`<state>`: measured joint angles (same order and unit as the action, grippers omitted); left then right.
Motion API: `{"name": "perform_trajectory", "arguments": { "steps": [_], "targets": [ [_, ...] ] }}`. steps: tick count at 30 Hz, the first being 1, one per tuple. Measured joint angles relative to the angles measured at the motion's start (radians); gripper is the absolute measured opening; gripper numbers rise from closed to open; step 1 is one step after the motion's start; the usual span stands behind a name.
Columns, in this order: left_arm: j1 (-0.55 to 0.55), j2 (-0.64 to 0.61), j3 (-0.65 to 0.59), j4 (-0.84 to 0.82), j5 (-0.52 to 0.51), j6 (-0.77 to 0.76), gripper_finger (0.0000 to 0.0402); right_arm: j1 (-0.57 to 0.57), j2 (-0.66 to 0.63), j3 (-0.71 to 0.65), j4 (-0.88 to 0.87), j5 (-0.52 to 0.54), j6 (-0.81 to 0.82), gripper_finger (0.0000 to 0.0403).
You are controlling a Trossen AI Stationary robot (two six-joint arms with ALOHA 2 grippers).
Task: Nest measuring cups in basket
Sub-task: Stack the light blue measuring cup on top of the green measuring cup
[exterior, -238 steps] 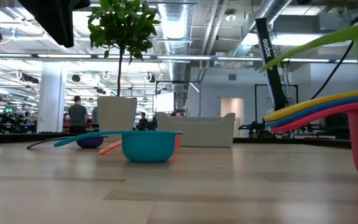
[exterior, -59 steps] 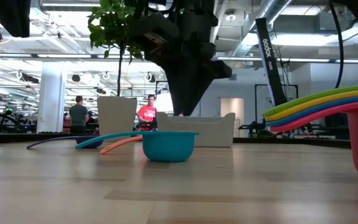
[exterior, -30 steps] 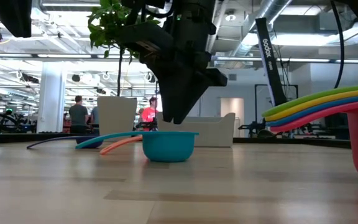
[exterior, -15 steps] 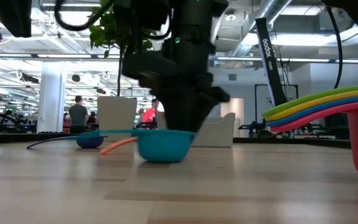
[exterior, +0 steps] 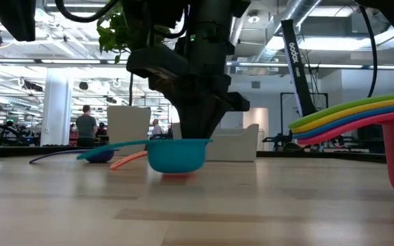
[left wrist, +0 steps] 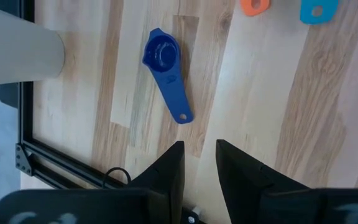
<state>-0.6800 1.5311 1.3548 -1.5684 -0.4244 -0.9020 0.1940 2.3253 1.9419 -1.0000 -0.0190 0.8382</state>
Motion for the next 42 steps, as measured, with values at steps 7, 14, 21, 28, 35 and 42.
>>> {"name": "perform_trajectory", "arguments": {
  "steps": [7,14,21,28,35,42],
  "targets": [
    [0.0,0.0,0.0,0.0,-0.001,0.0,0.0082,-0.001,-0.059,0.023,-0.104,-0.069,0.005,0.0009],
    [0.0,0.0,0.0,0.0,-0.008,0.0,0.0082,0.03,-0.185,0.076,-0.325,-0.043,0.074,0.0008],
    [0.0,0.0,0.0,0.0,-0.028,0.013,0.0082,0.145,-0.314,0.075,-0.405,-0.035,0.268,0.0013],
    [0.0,0.0,0.0,0.014,-0.033,0.042,0.0082,0.279,-0.336,0.075,-0.421,-0.02,0.454,0.0008],
    [0.0,0.0,0.0,0.015,-0.028,0.043,0.0082,0.377,-0.295,0.073,-0.527,-0.056,0.633,0.0015],
    [0.0,0.0,0.0,0.019,-0.02,0.045,0.0082,0.439,-0.272,0.018,-0.521,-0.061,0.766,0.0029]
  ]
}}
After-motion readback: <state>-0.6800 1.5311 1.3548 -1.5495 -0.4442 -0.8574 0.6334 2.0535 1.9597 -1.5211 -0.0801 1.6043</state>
